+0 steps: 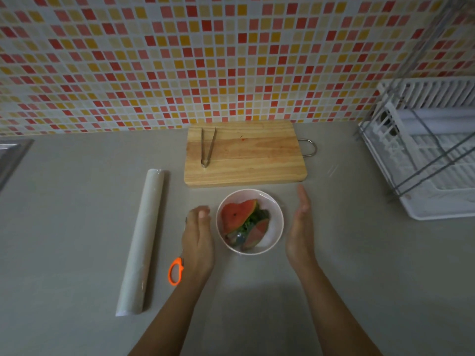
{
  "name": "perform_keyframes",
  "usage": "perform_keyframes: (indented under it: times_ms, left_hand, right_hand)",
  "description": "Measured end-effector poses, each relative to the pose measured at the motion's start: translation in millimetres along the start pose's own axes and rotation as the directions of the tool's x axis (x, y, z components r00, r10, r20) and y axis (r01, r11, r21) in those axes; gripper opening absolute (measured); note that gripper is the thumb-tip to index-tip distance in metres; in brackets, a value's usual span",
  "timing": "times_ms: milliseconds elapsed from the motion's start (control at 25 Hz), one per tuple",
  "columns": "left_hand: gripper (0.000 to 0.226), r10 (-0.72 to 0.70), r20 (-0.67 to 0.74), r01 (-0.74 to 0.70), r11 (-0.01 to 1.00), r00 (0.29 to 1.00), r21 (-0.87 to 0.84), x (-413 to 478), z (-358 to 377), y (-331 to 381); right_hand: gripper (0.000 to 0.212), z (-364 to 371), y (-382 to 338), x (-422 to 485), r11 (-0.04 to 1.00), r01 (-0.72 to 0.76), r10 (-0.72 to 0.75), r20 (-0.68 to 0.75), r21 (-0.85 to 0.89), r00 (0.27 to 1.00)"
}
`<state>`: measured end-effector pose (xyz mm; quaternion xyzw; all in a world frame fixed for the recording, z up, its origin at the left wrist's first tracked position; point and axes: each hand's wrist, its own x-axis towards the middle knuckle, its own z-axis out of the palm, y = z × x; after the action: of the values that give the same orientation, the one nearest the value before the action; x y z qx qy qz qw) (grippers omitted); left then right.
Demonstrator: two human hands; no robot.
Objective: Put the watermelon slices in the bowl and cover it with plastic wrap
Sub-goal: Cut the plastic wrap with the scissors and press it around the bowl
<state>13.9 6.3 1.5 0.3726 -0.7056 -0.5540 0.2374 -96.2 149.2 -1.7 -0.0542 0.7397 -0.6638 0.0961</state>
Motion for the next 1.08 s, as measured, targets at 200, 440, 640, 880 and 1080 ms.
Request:
perform_keyframes:
  times_ms: [200,440,640,880,1080]
  left_hand:
    - [0.047,-0.103,0.344,0.068,0.991,0.933,0.113,41.0,13.7,17.9]
    - [0.053,0.072,0.17,-0.093,0.988,0.983,0.123,17.7,6.5,0.4]
    - [0.042,0.031,0.536,0.015,0.997,0.843,-0.081,53.0,17.4,2.5]
    - [0.049,-0.038,0.562,0.199,0.953,0.826,-0.228,59.8,31.0,-6.7]
    - [0.063,-0.136,0.67,0.363,0.908,0.729,-0.211,66.9,34.3,-0.3]
  right_hand:
    - [0.106,16.0,12.8,7.9,0.997,-0.041,0.053,0.194,-0.064,0.979]
    - [0.082,3.1,15.2,36.0,0.993,0.116,-0.116,0.139,0.011,0.983]
    - [0.055,1.5,19.5,42.4,0.997,0.068,-0.044,0.46,-0.036,0.887]
    - [0.069,11.2,27.3,53.7,0.994,-0.107,0.086,0.533,0.008,0.842]
    - [0.075,13.5,22.5,55.5,0.98,-0.139,0.193,0.498,-0.143,0.845]
